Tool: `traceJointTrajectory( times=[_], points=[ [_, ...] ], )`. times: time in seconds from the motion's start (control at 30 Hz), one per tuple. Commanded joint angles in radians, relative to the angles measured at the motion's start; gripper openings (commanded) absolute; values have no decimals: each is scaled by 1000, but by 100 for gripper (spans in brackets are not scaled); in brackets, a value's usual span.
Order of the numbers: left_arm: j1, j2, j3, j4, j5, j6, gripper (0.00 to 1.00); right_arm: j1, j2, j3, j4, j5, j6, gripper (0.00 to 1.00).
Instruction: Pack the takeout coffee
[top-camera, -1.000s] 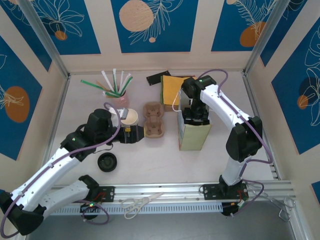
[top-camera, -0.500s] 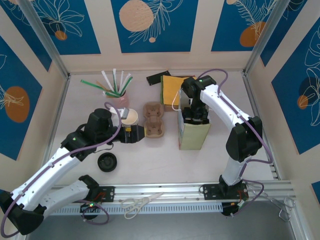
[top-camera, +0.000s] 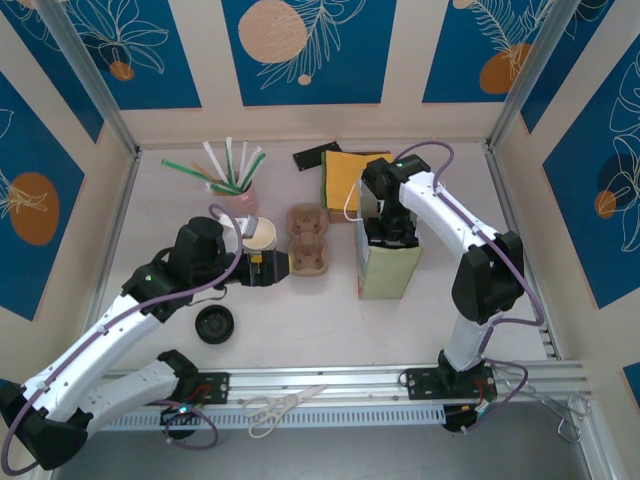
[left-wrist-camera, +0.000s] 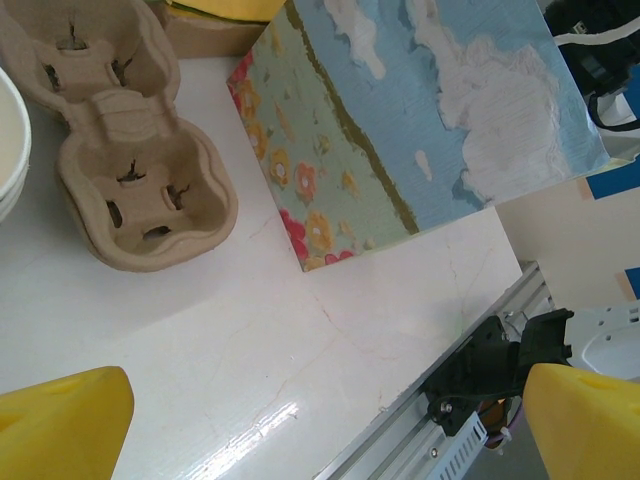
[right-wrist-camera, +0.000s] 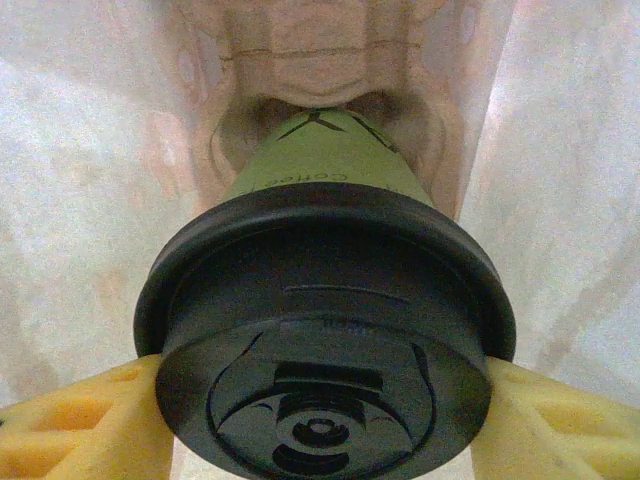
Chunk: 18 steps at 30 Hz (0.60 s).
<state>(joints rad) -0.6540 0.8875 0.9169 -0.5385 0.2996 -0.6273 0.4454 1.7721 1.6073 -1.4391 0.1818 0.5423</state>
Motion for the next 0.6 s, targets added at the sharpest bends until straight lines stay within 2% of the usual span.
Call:
traceJointTrajectory(
  times=[0.0,0.57],
  points=[
    [-4,-4,5,12,19,11,100,-8,3,-18,7,-24,-8,66],
    [-4,-1,5,17,21,9,100,-13,6,-36,29,-24,-10,66]
  ],
)
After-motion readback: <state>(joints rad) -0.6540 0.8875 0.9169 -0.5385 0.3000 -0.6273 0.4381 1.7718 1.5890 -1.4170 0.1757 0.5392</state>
